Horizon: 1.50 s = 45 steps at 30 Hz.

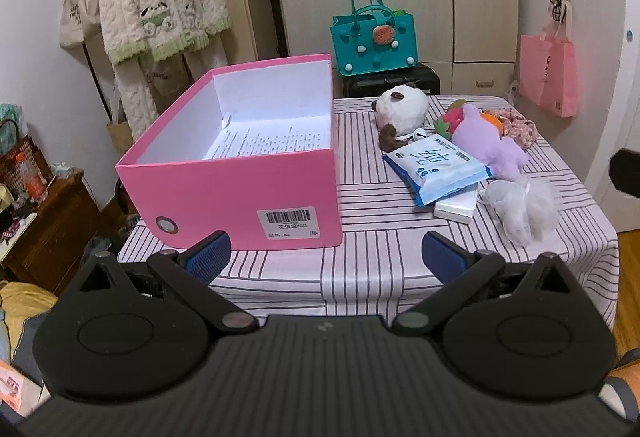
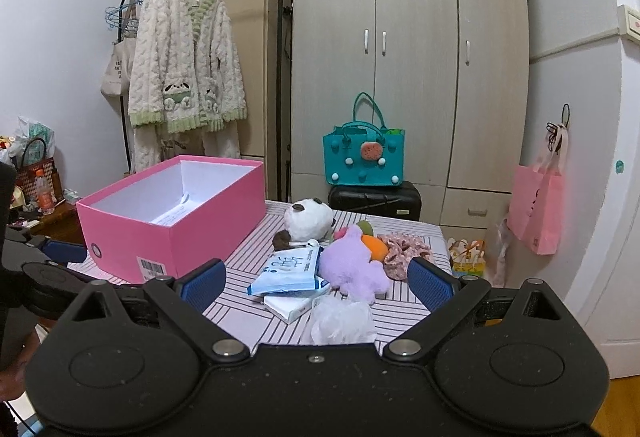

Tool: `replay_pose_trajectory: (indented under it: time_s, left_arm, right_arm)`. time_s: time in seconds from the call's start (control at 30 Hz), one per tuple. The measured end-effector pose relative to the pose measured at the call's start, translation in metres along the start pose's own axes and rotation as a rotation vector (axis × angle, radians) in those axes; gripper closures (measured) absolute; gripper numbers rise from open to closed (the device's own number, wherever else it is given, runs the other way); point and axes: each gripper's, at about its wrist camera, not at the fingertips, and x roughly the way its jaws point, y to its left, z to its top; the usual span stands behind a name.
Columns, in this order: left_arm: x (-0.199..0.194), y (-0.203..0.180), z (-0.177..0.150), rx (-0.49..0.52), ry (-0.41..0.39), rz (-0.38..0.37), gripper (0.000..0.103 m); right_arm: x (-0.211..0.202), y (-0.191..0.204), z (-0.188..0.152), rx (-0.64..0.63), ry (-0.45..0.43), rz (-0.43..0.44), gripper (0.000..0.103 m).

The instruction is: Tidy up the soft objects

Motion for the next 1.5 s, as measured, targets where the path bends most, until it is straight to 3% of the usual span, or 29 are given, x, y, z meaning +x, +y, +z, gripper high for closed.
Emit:
replay_pose_trajectory:
  time_s: [0.17,0.37,0.6,1.5]
  left_arm:
    - [0.001,-0.003,-0.008,0.003,-0.033,0.002,0.000]
    - [0.007,-0.006,-0.013,0.015,-0.020,0.032,0.000]
    - [0.004,-0.003,-0.018,-0.013,-0.048,-0.017,0.000]
    - [0.006,-0.003,-0.019,0.000,-0.043,-0.024,0.000]
  right_arm:
    - [0.000,-0.002,-0.008,-0.001,0.008,0.007,0.004]
    - [0.002,-0.005,-0.016,0.008,0.012,0.002,0.004]
    - [0.004,-0.013,-0.019,0.041,0.016,-0.002,0.003]
    - [0.014,-0.014,-0.023,0.004,0.034,-0.011,0.003]
